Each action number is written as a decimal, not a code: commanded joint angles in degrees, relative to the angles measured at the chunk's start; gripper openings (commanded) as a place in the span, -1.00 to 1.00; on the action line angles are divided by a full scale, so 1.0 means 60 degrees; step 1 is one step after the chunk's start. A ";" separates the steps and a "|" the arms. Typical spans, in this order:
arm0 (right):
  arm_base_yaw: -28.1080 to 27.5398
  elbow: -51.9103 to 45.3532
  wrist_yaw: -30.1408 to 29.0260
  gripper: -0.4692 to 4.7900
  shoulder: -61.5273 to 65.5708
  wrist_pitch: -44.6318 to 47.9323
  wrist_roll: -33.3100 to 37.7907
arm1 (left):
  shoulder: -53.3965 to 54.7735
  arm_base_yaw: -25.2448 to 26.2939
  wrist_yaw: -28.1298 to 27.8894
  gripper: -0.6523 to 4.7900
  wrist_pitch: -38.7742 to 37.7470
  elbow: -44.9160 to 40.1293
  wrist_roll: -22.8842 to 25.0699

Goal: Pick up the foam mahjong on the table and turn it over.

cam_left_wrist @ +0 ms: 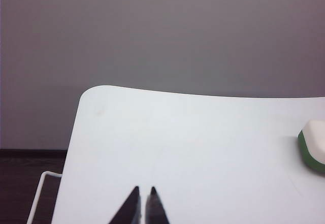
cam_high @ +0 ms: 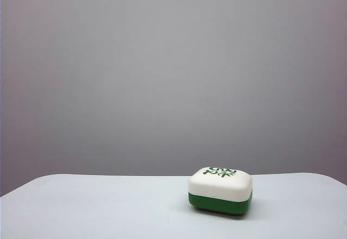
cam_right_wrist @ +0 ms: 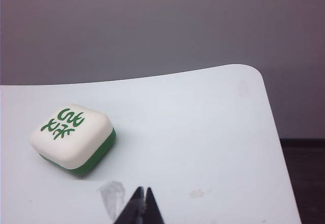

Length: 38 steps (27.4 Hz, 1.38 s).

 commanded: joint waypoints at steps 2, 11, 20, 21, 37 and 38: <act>0.0015 -0.0062 0.0022 -0.84 0.0004 0.0073 -0.0022 | 0.0000 0.0007 -0.0018 -0.68 0.0044 -0.0022 -0.0025; 0.0015 -0.0040 -0.0004 -0.84 0.0004 0.1009 0.1512 | 0.0000 0.0007 0.0033 -0.78 0.0051 0.0339 -0.0619; 0.0022 0.0510 0.1075 -0.84 0.1242 0.3228 0.2816 | 0.0998 0.0007 -0.0947 -0.78 0.0266 0.1902 -0.0495; 0.0022 0.0710 0.1045 -0.84 0.1654 0.3235 0.2816 | 0.1337 0.0007 -0.0951 -0.78 0.0266 0.2116 -0.0477; -0.0084 0.3850 -0.0714 -0.84 0.6331 0.4160 0.1395 | 0.4630 -0.0015 0.0044 -0.78 0.1086 0.4229 0.1107; -0.0066 0.3854 -0.0911 -0.84 0.6375 0.4167 0.1282 | 0.4648 -0.0015 0.0149 -0.78 0.1104 0.4229 0.1111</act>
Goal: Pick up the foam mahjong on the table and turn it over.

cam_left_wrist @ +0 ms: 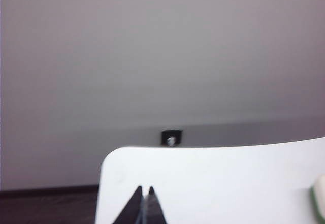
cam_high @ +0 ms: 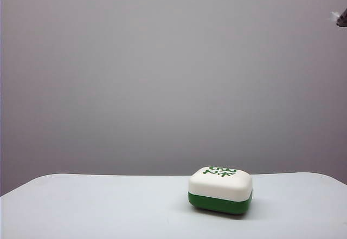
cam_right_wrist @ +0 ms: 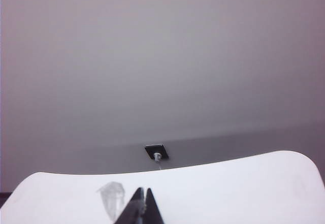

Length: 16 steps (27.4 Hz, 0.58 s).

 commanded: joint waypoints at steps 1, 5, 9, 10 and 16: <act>0.0015 0.0084 -0.0528 -0.84 0.0069 0.0208 -0.0361 | 0.0007 0.0007 0.0554 -0.78 0.0266 0.0066 0.0066; 0.0011 0.0310 -0.1268 -0.85 0.0281 -0.0157 -0.0838 | 0.0055 0.0007 0.0769 -0.78 0.0240 0.0069 0.0066; 0.0007 0.1158 -0.1315 -0.84 0.0863 -0.0623 -0.0838 | 0.0255 0.0007 0.0863 -0.78 0.0342 0.0076 0.0022; 0.0007 0.1322 -0.1450 -0.84 0.1020 -0.0678 -0.0838 | 0.0310 0.0011 0.0943 -0.78 0.0361 0.0076 -0.0004; 0.0011 0.1891 -0.2018 -0.84 0.1974 -0.0721 -0.0831 | 0.0466 0.0011 0.1344 -0.78 0.0368 0.0076 0.0007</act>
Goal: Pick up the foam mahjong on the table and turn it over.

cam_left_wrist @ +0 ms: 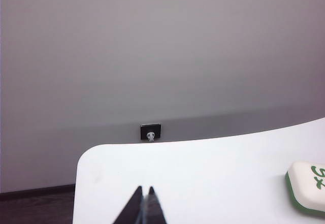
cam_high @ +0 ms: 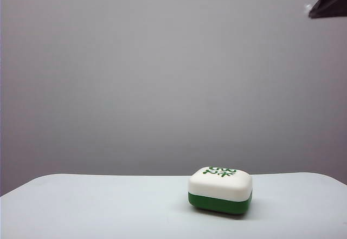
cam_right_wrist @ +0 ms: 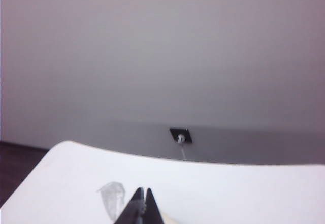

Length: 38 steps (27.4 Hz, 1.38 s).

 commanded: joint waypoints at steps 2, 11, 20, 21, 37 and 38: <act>0.0007 0.0393 -0.0780 -0.84 0.0681 -0.0022 -0.0015 | 0.0040 0.0011 0.0557 -0.78 0.0182 0.0073 -0.0007; 0.0011 0.0510 -0.1683 -0.84 0.2149 -0.0233 -0.0007 | 0.0637 0.0004 0.1490 -0.78 0.0211 0.0073 -0.0015; 0.0022 0.0514 -0.2051 -0.84 0.3628 -0.0146 0.0015 | 0.2288 -0.0554 0.1574 -0.78 0.1202 0.0069 -0.0018; 0.0022 0.0514 -0.2055 -0.84 0.3763 -0.0120 0.0015 | 0.2404 -0.0630 0.1472 -0.78 0.1366 0.0069 -0.0018; 0.0674 0.0936 -0.2514 -0.44 0.6528 0.0481 0.0382 | 0.3963 -0.1446 0.1082 -0.78 0.2750 0.0062 -0.0015; 0.0739 0.1049 -0.2514 -0.35 0.6750 0.0474 0.0412 | 0.4011 -0.1446 0.1111 -0.78 0.2805 0.0062 -0.0015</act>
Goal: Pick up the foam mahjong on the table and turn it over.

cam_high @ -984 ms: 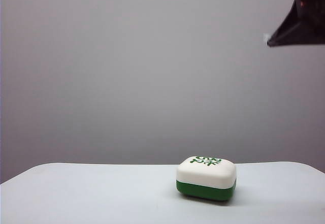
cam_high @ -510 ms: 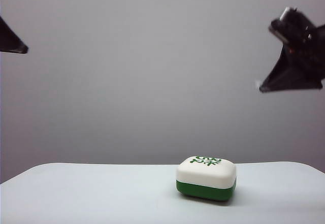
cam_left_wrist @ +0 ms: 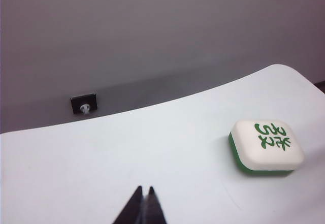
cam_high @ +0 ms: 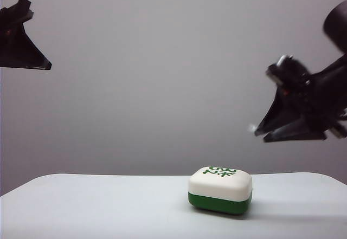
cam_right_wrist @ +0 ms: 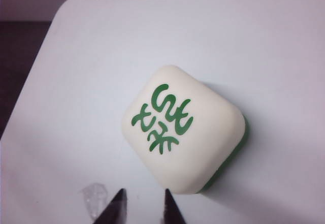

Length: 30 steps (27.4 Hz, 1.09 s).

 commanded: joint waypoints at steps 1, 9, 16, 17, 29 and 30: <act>0.0157 0.0342 -0.0022 -0.27 0.0572 0.0073 0.0113 | 0.0080 0.0000 0.0120 -0.78 0.0346 0.0029 -0.0004; 0.0208 0.1902 0.0321 -0.01 0.2211 -0.0965 0.0262 | 0.0084 0.0000 0.1297 0.45 0.0488 0.0025 0.0033; 0.0215 0.2317 0.0408 0.19 0.2940 -0.1570 0.0255 | 0.0084 0.0000 0.1854 0.49 0.0488 0.0025 0.0281; 0.0219 0.2317 0.0364 0.19 0.3016 -0.1563 0.0255 | 0.0084 0.0000 0.1858 0.49 0.0488 0.0025 0.0281; 0.0758 0.2794 0.0302 0.04 0.3563 -0.1086 0.0761 | 0.0087 0.0000 0.1756 0.49 0.0481 0.0022 0.0244; 0.0823 0.2852 0.0317 -0.08 0.3603 -0.1064 0.0827 | 0.0087 0.0000 0.1756 0.49 0.0481 0.0022 0.0240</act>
